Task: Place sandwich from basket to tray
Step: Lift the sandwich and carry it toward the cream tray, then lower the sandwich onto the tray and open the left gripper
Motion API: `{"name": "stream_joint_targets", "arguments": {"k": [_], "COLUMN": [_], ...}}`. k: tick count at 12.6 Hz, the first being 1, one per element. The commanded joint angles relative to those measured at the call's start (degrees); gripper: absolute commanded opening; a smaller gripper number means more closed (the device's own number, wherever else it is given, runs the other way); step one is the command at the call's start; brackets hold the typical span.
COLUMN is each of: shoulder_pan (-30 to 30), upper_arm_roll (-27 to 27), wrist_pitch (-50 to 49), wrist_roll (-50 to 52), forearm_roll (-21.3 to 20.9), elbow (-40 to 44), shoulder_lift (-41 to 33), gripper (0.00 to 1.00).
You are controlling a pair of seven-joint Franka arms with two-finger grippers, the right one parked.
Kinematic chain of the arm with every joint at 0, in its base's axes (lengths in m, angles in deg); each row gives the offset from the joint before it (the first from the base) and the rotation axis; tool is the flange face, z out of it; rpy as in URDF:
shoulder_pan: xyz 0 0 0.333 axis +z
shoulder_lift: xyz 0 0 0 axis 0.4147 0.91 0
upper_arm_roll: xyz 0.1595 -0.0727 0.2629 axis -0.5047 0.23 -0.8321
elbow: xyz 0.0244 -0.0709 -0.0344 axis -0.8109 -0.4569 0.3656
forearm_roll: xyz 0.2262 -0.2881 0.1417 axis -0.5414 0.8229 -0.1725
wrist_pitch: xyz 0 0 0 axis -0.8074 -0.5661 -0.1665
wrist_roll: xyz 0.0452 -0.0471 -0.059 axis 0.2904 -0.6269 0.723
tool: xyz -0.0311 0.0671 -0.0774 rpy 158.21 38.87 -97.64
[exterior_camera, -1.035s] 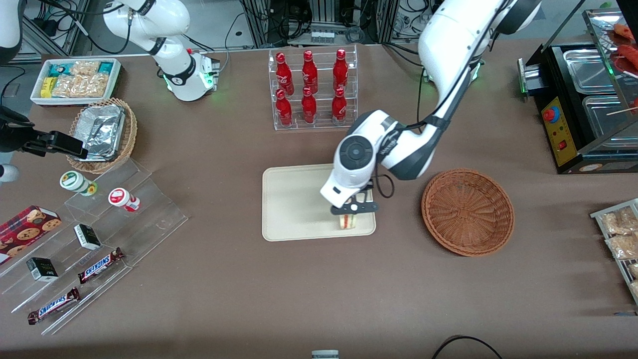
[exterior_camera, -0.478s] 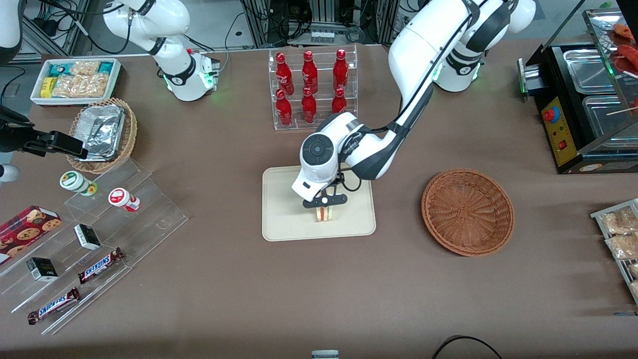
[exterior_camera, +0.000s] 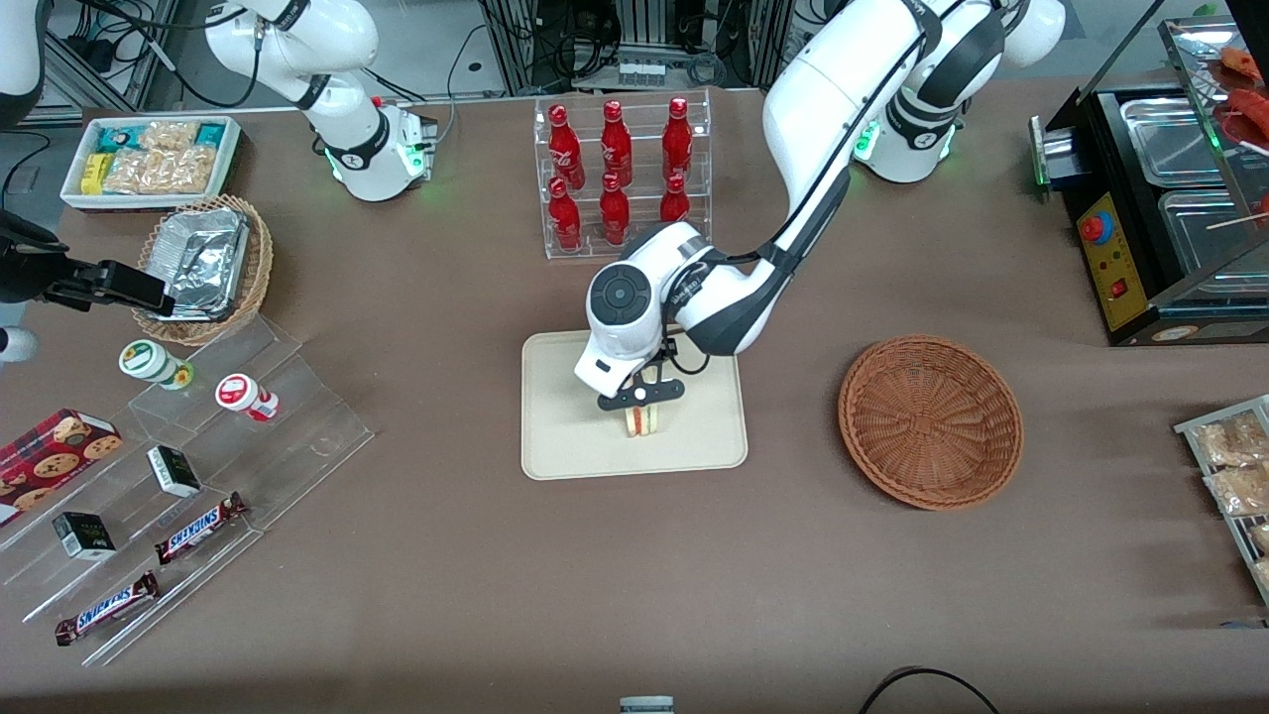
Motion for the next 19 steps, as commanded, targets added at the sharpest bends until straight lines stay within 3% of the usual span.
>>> {"name": "stream_joint_targets", "arguments": {"k": [1,2,3,10,13,15,19], "shoulder_pan": [-1.6,-1.5,-1.4,-0.6,-0.5,3.0,10.2], "upper_arm_roll": [-0.9,-0.9,-1.0,-1.1,-1.0,-0.7,-0.6], "wrist_pitch": [0.2,0.2,0.2,-4.4,-10.0,-13.1,-15.4], "wrist_roll": [2.3,2.2,2.1,1.4,1.5,-0.2,-13.9], "forearm_roll": [-1.5,-1.9,-1.9,-2.1,-4.4,-4.1,-2.0], "elbow": [3.0,3.1,3.3,5.9,5.9,5.4,-0.8], "shoulder_lift": [2.2,2.2,2.0,-1.6,-4.9,-8.3,-16.2], "gripper": [0.02,0.68,1.00,1.00,1.00,1.00,1.00]}}
